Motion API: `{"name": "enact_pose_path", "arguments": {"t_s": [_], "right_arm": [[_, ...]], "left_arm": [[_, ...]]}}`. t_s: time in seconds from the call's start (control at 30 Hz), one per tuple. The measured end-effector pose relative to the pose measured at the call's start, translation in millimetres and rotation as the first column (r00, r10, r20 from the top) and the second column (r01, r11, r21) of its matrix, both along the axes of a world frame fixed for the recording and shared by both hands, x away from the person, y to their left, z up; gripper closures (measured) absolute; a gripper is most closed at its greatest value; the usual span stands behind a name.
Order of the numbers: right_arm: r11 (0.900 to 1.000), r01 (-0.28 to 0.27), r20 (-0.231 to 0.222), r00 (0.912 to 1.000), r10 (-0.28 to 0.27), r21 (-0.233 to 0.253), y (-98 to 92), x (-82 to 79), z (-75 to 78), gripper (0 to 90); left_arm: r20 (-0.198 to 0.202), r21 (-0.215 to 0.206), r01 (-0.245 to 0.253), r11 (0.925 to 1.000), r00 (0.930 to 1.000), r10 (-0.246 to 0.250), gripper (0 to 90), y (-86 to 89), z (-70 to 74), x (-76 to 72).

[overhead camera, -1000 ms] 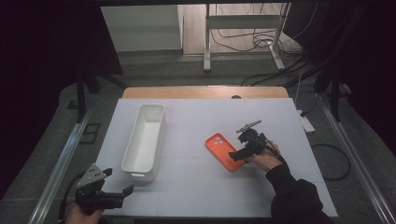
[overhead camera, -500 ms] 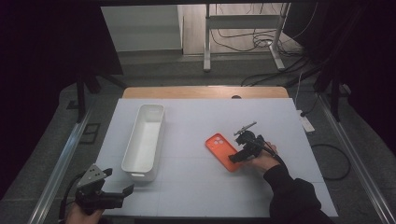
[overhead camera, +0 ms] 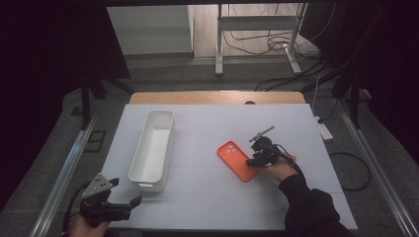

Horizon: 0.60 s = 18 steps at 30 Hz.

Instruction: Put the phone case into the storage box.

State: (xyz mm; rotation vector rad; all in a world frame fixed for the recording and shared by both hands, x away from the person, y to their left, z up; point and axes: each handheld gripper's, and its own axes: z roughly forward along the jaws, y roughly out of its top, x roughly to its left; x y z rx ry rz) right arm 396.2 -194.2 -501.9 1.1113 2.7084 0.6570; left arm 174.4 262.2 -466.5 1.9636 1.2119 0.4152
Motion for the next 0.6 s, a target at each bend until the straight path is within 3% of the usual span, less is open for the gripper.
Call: {"name": "enact_pose_path", "arguments": {"t_s": [0.2, 0.3, 0.37, 0.53, 0.6], "right_arm": [[0.999, -0.011, -0.043, 0.999, 0.013, 0.032, -0.9, 3.2, 0.6, 78.0], [0.999, -0.006, -0.051, 0.9987, 0.007, 0.036, -0.9, 4.5, 0.7, 79.5], [1.0, -0.001, -0.042, 0.9991, 0.002, 0.03, -2.3, 5.4, 1.2, 86.1], [1.0, -0.002, -0.044, 0.999, 0.003, 0.025, -2.2, 5.8, 1.6, 87.6], [1.0, -0.007, -0.023, 0.9997, 0.008, 0.003, 0.9, 3.6, 2.2, 88.0]], "left_arm": [[-0.001, 0.002, 0.001, 1.0, 1.0, -0.001, 2.2, -0.2, 0.0, 0.1], [-0.001, 0.002, 0.001, 1.0, 1.0, -0.001, 2.2, -0.3, 0.0, 0.1], [-0.001, 0.003, 0.001, 1.0, 1.0, -0.001, 2.2, -0.3, 0.0, 0.1], [-0.001, 0.003, 0.001, 1.0, 1.0, -0.001, 2.2, -0.4, 0.0, 0.2], [0.0, 0.003, 0.0, 1.0, 1.0, 0.0, 2.2, -0.4, 0.1, 0.1]]}}
